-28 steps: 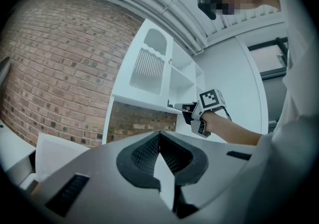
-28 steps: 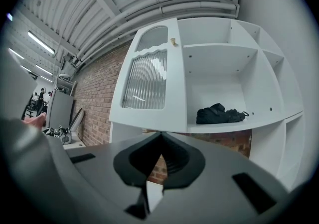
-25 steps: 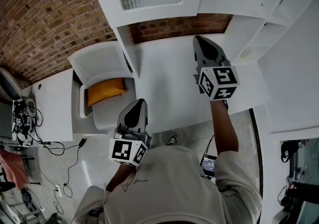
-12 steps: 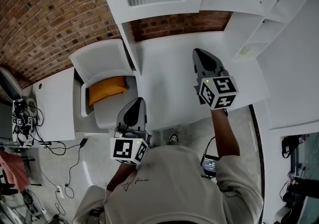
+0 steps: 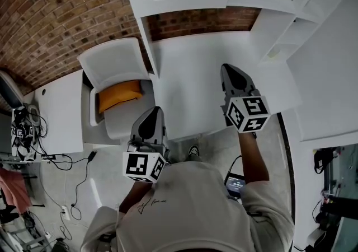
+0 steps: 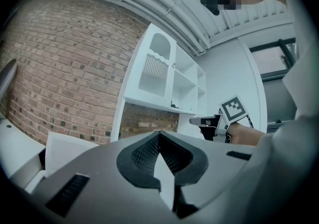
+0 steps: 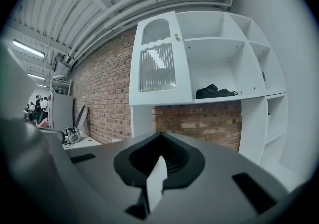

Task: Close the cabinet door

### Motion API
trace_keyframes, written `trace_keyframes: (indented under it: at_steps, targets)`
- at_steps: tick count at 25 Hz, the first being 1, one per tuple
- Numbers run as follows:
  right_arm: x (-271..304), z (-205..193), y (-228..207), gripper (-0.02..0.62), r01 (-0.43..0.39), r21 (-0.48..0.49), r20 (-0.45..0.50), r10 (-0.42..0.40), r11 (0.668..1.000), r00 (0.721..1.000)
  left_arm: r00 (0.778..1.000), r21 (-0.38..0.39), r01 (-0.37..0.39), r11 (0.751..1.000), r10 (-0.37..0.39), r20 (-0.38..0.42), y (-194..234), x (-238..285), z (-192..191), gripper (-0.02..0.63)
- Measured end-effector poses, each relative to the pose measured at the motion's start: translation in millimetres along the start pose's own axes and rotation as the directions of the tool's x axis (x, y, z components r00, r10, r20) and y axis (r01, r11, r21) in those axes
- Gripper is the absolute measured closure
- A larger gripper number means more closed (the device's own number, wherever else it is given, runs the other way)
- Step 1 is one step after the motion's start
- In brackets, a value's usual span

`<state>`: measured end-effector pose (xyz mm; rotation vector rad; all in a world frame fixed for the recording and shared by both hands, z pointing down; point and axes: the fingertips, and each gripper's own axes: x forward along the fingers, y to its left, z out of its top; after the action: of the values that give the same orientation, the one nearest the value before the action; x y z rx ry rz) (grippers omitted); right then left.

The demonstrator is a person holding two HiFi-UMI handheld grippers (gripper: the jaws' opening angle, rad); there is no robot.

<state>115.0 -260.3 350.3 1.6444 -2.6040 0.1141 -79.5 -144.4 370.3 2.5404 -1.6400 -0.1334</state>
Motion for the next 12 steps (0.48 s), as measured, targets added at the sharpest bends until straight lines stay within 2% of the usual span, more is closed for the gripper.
trace_keyframes:
  at_steps: [12]
  targets:
    - [-41, -37, 27, 0.572, 0.009, 0.016, -0.084, -0.007, 1.000, 0.996, 1.000, -0.018, -0.005, 1.000, 0.005, -0.014, 10, -15, -11, 0.591]
